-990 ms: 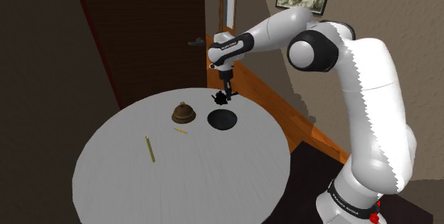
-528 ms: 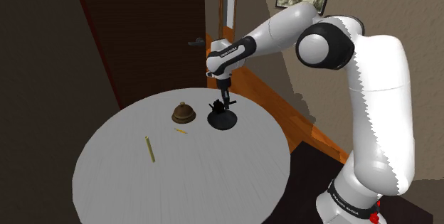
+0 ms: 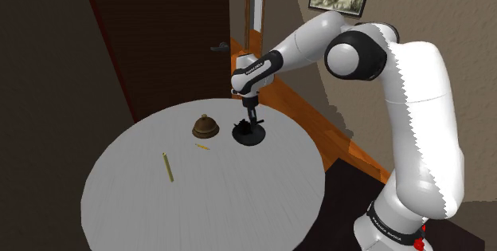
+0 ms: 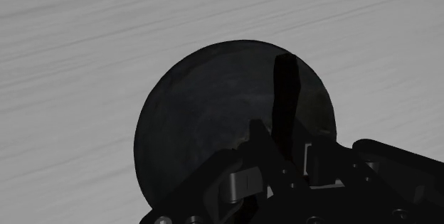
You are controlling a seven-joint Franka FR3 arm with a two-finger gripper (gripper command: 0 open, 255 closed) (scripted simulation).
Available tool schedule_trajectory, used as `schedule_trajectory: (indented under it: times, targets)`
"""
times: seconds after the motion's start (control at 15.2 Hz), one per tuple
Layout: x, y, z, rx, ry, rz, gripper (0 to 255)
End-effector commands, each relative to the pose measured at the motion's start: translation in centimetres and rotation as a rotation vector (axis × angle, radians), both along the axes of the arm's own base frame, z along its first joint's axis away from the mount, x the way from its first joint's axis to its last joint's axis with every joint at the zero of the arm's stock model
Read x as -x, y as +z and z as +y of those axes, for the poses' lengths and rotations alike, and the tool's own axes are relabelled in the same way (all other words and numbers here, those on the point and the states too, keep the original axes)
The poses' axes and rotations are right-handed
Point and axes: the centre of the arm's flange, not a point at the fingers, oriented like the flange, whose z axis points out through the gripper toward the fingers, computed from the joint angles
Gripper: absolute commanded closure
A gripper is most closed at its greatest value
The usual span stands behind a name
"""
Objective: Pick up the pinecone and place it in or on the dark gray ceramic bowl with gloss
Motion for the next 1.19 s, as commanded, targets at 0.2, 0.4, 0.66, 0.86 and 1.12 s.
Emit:
schedule_trajectory:
  times: [0.2,0.4,0.66,0.86,1.12]
  targets:
    - [-0.1,-0.9,0.0,0.000,0.000,-0.001,255]
    - [-0.1,-0.9,0.0,0.000,0.000,-0.001,255]
    - [-0.1,-0.9,0.0,0.000,0.000,-0.001,0]
    - [-0.1,-0.9,0.0,0.000,0.000,-0.001,0]
    - [-0.8,3.0,0.0,0.000,0.000,-0.001,0]
